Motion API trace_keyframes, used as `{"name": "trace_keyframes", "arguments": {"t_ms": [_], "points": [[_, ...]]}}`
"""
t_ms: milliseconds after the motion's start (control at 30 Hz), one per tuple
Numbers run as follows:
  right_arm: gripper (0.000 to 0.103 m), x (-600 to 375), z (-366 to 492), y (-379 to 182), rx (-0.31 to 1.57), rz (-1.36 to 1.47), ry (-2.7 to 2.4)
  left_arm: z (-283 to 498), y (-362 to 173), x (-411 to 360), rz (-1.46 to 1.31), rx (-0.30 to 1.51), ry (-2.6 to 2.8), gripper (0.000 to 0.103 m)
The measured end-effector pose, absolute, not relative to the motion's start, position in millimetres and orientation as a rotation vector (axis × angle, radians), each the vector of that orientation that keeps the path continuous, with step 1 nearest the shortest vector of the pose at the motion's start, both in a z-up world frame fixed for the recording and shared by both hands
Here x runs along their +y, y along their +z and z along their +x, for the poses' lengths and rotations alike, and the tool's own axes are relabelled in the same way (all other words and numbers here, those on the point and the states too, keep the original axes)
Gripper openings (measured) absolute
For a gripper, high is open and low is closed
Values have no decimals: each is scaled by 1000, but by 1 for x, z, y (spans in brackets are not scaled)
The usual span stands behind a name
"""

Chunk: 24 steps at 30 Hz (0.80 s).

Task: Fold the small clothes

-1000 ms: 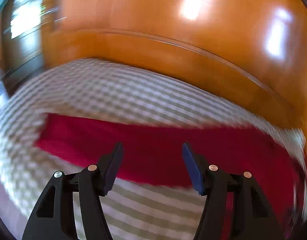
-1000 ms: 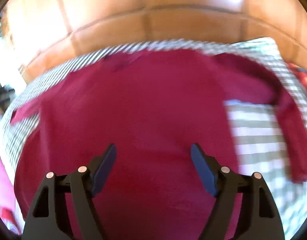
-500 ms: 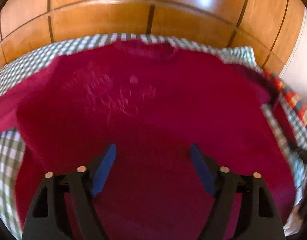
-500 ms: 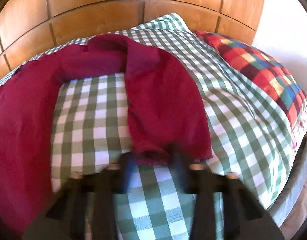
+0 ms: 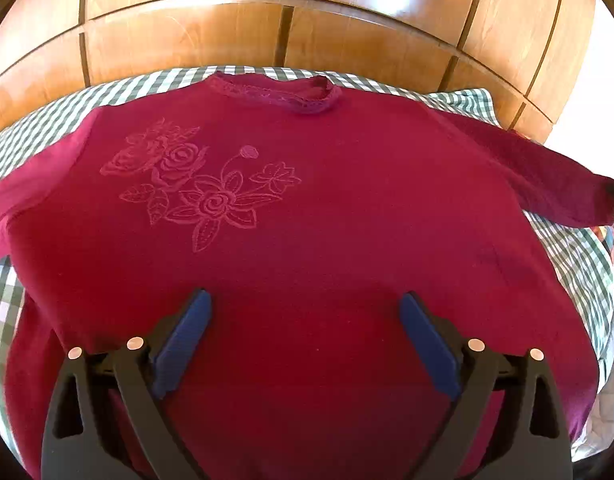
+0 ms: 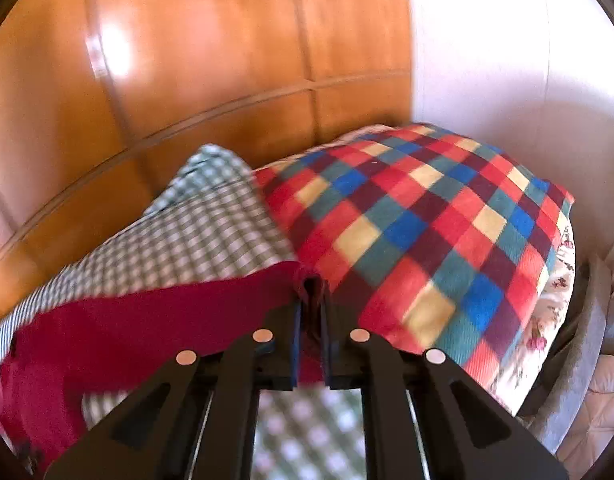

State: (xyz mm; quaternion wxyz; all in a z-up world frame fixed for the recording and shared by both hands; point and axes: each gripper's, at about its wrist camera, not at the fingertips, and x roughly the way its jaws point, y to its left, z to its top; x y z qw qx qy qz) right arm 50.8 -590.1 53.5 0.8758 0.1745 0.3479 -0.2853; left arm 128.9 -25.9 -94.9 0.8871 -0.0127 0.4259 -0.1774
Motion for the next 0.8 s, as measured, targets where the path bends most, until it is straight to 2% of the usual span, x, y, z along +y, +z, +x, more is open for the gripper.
{"name": "trace_keyframes", "arguments": {"t_ms": [267,333,367,433,467,633,800], "points": [[8,-655,108,-2,891,408,-717,130,-95,-31,-4,896,-372,99],[29,-669,105,-7,866,452,-710,130,-95,-31,-4,897,-373,99],[36,-673,100,-4,840,466,-711,130,-95,-31,-5,897,-373,99],[64,-674,84,4,783,501,-720,130,-95,-31,-5,897,-373,99],[67,-671,67,8,738,551,-704,130,-95,-30,-7,896,-376,99],[68,-643,11,-7,701,749,-537,130,-95,-30,-12,895,-378,99],[66,-628,-3,-54,754,872,-520,129,-95,-30,-13,894,-379,99]]}}
